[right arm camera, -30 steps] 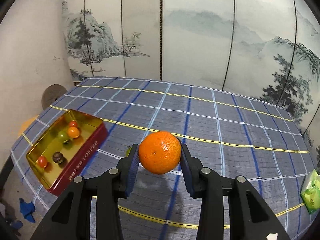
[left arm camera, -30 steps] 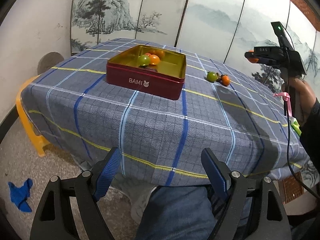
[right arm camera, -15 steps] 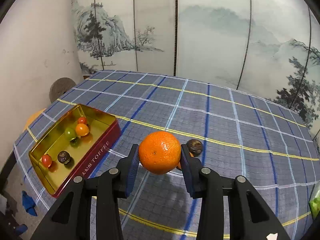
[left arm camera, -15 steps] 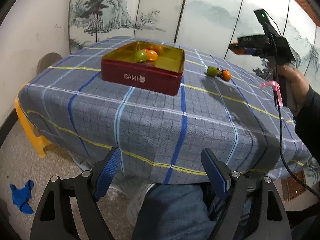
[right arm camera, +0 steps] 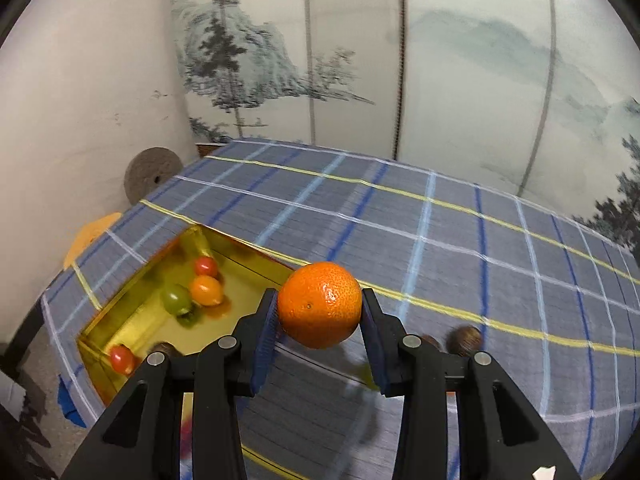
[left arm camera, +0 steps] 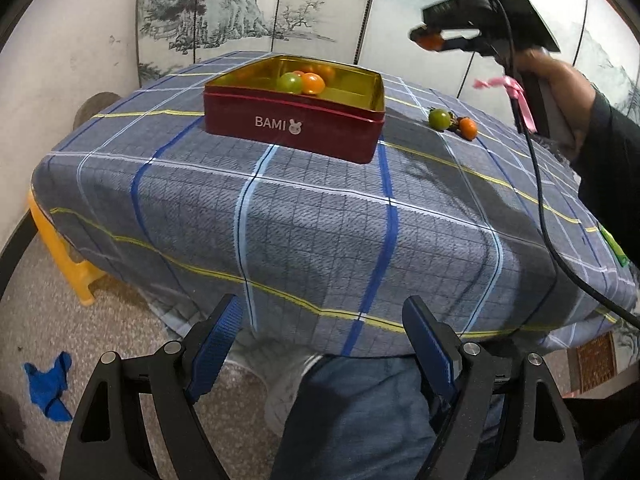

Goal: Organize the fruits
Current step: 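Carry the orange with the right tool over the tin and lower it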

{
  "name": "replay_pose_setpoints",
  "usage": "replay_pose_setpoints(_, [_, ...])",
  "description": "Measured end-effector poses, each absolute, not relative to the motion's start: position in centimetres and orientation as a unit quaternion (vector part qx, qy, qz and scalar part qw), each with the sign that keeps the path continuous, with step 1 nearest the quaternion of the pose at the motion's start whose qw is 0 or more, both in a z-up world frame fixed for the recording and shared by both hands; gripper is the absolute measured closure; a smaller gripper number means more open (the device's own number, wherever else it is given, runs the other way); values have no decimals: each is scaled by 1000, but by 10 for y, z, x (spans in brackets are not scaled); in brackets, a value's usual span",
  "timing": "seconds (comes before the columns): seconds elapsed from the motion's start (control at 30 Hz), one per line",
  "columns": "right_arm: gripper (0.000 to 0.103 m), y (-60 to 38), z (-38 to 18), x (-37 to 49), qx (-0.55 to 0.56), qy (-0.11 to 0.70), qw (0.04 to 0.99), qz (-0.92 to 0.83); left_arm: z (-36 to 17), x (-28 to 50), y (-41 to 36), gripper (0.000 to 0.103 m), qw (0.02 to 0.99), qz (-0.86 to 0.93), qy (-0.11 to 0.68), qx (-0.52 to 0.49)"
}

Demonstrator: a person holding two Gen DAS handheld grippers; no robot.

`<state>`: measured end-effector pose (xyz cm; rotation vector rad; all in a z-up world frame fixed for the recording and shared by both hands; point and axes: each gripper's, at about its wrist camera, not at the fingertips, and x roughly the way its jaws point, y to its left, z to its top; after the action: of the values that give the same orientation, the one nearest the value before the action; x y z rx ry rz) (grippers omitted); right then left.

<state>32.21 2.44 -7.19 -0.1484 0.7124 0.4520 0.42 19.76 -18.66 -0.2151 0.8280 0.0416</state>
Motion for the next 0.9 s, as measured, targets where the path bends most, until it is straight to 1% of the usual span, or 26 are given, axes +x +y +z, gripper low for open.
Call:
replay_pose_setpoints(0.2, [66, 75, -78, 308, -71, 365, 882, 289, -190, 4, 206, 21, 906, 30, 407, -112])
replay_pose_setpoints(0.4, [66, 133, -105, 292, -90, 395, 847, 344, -190, 2, 211, 21, 906, 38, 407, -113])
replay_pose_setpoints(0.63, [66, 180, -136, 288, -99, 459, 798, 377, -192, 2, 217, 21, 903, 47, 409, -120])
replay_pose_setpoints(0.8, [66, 197, -158, 309, -88, 530, 762, 361, -191, 1, 218, 21, 904, 46, 409, -119])
replay_pose_setpoints(0.9, [66, 200, -171, 321, -83, 557, 750, 347, -190, -1, 219, 21, 904, 49, 407, -120])
